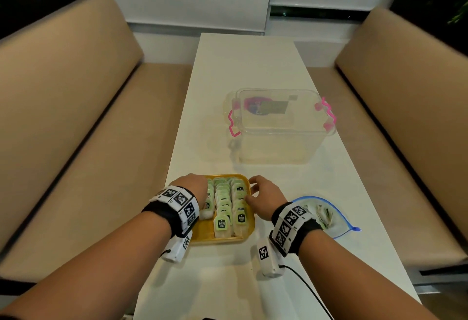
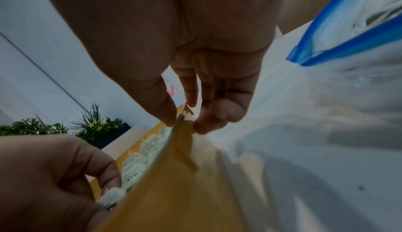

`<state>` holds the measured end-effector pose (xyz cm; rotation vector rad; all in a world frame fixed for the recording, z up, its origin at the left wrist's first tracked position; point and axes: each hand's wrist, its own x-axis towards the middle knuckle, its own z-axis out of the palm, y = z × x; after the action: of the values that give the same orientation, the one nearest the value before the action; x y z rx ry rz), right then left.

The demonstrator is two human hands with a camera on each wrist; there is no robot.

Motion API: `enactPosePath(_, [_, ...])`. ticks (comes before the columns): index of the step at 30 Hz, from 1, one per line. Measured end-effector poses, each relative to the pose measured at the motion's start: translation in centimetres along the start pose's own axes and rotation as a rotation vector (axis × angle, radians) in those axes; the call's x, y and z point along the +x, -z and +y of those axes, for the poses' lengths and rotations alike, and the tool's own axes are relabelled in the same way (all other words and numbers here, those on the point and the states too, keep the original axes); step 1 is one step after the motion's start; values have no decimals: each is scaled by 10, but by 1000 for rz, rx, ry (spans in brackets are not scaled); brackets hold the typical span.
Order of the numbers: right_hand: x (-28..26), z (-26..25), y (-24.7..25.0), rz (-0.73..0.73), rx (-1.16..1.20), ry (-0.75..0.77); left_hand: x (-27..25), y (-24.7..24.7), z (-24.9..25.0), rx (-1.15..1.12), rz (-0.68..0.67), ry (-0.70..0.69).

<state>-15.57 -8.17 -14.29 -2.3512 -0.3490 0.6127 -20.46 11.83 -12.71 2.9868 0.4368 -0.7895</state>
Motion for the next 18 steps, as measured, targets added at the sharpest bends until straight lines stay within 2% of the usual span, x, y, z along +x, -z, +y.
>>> enactPosePath(4, [-2,1,-3,-31,34,-4,0,2,4,-51,27,90])
enactPosePath(7, [-1,4,-2,-41,47,-2,0,2,2,-100,-18,132])
enactPosePath(14, [1,7,-1,-86,84,-6,26,-29,-4,108,-180,42])
enactPosePath(16, [2,8,-1,-94,91,-4,21,-26,0,172,-196,71])
enactPosePath(18, [3,8,-2,-102,96,-1,6,-11,5,143,-213,68])
